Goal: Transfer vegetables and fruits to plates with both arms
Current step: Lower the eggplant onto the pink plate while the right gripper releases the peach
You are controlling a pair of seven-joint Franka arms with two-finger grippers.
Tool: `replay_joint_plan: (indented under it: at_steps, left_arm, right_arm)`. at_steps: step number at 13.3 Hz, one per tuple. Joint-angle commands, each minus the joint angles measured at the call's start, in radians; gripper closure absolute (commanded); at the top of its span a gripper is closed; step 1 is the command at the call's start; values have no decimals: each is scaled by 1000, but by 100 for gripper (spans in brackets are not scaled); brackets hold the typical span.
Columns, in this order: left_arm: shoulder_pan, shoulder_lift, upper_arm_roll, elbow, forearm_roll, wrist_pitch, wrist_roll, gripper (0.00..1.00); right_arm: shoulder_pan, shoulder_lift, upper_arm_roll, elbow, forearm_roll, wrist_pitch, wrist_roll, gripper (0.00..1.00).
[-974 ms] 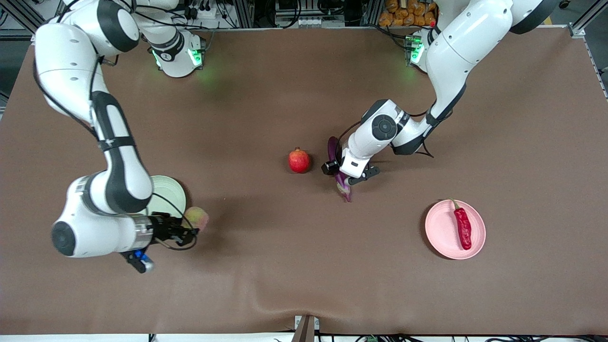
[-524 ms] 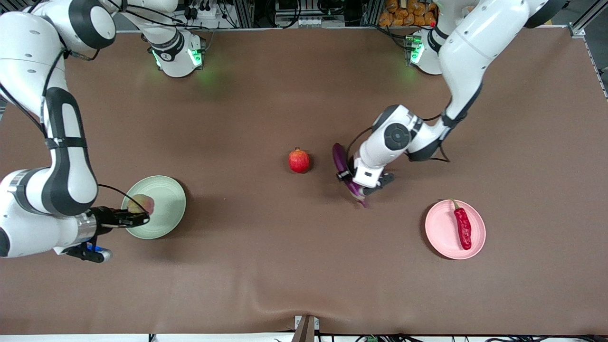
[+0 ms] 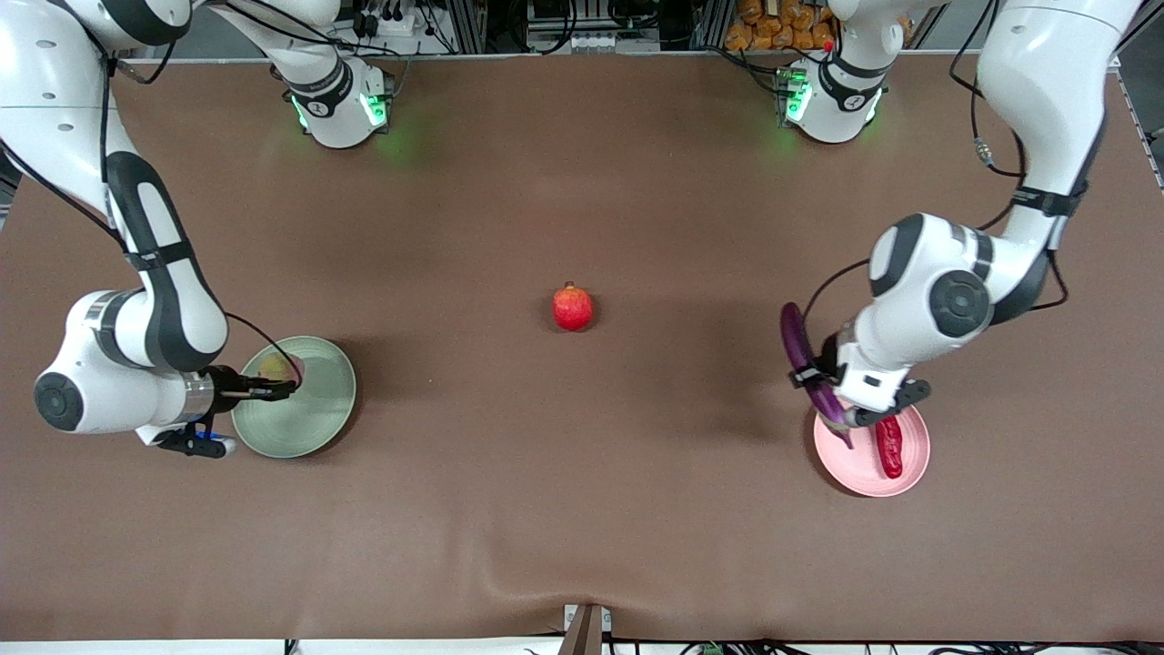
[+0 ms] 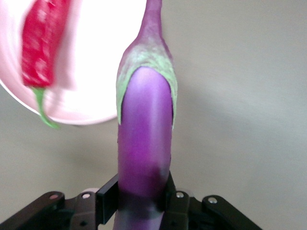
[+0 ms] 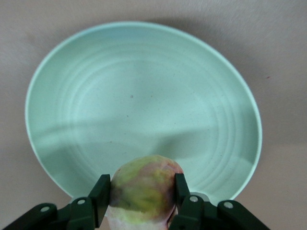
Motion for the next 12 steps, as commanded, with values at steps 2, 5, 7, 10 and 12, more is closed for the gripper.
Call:
replay_joint_plan:
  at_steps: [2,5,7,10,12]
  left_arm:
    - [113,81,-7,29,18,-13,257,100]
    - [152,141,-7,88,18,-11,353,100]
    - [164,191,-7,136,18,-5,357,100]
    - [160,271,-7,258,3,-5,347,100]
    - [158,306,-7,272,3,-4,356,100]
  right_arm:
    - [-29,-42,27,-50,-5,19,-11,0]
    - [7,-50,44,48,78,-56,11,0]
    - [59,-47,43,134,152,-98,111,0]
    - [203,-41,44,162,163,-87,371,0]
    - [312,-18,41,229,178,-82,561,0]
